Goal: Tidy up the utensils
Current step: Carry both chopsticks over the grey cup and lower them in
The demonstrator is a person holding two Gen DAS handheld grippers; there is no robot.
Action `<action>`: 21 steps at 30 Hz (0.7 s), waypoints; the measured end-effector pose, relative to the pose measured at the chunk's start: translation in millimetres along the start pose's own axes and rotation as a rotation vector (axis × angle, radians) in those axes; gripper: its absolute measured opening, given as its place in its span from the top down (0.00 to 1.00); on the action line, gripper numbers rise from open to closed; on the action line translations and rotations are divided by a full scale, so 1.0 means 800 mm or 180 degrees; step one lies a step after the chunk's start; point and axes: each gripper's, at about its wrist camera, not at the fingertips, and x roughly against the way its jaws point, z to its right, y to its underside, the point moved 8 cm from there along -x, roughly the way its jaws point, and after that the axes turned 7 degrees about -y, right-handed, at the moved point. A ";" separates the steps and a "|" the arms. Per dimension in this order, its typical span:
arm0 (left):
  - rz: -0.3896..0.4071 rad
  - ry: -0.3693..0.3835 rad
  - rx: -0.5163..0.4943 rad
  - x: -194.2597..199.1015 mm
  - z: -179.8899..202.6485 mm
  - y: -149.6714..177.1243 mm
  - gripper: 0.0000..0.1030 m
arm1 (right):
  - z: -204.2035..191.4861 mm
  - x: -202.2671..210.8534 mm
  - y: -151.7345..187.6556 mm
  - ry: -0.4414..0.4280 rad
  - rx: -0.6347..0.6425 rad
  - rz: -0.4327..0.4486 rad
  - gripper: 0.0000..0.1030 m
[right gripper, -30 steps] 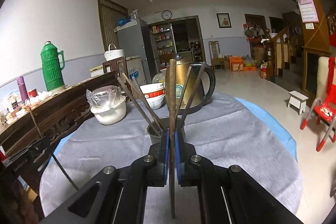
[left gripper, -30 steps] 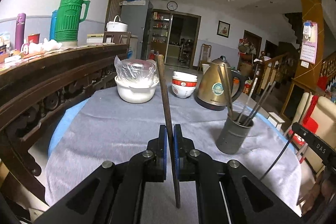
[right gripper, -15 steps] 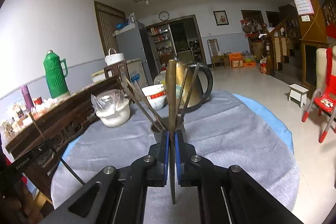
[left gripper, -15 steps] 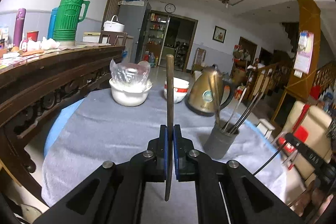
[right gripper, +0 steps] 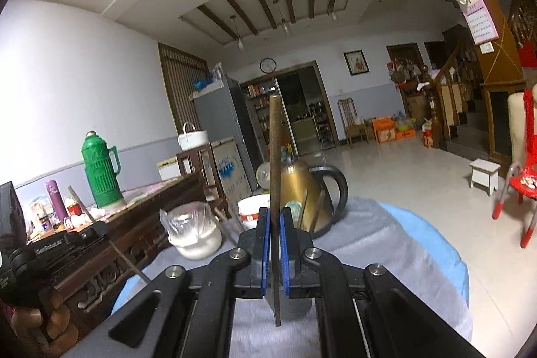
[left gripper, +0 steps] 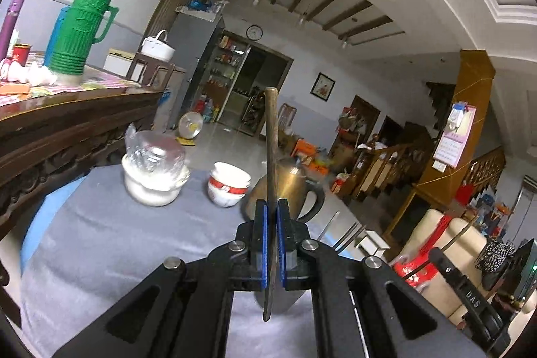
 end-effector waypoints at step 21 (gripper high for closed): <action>0.0054 -0.0110 0.0213 0.008 -0.032 0.010 0.95 | -0.029 -0.035 0.022 -0.0181 0.0106 -0.0266 0.94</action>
